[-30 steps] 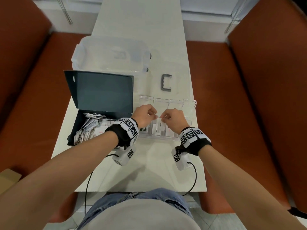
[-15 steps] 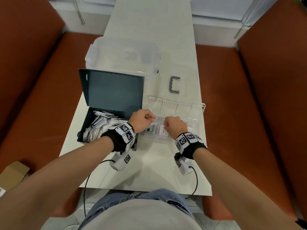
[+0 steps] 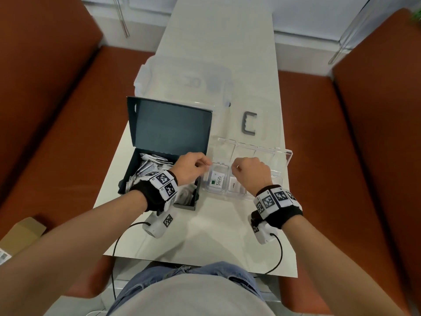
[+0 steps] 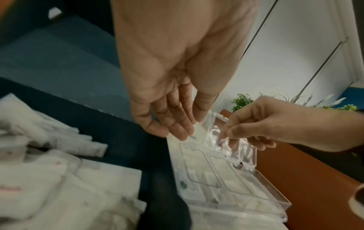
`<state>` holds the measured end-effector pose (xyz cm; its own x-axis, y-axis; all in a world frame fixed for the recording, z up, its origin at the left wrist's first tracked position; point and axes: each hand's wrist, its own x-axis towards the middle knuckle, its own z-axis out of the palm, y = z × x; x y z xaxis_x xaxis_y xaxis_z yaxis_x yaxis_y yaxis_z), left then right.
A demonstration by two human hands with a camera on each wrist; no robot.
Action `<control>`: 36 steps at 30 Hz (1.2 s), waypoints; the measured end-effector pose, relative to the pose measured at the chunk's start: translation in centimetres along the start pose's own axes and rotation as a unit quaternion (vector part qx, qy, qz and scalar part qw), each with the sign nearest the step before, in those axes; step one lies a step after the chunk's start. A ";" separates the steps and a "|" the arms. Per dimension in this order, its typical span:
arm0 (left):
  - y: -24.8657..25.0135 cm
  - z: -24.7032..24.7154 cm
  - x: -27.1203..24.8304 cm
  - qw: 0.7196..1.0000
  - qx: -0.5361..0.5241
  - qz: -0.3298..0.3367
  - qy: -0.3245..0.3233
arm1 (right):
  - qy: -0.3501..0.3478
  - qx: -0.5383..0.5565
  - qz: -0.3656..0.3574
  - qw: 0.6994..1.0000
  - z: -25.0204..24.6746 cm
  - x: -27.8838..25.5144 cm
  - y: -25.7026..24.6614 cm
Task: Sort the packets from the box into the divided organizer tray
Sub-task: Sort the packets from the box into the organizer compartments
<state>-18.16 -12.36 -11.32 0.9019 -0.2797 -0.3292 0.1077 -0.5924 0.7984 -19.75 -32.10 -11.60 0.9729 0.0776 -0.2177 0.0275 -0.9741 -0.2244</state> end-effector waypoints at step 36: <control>-10.1 -5.4 -2.1 0.935 0.305 -0.113 -0.144 | -0.179 -0.252 -0.155 0.938 10.4 3.5 -13.3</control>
<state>-18.87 -1.74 -15.94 0.7258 -0.2356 -0.6463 -0.0563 -0.9567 0.2855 -19.07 -16.70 -19.30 0.7638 0.3516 -0.5412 0.4886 -0.8630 0.1290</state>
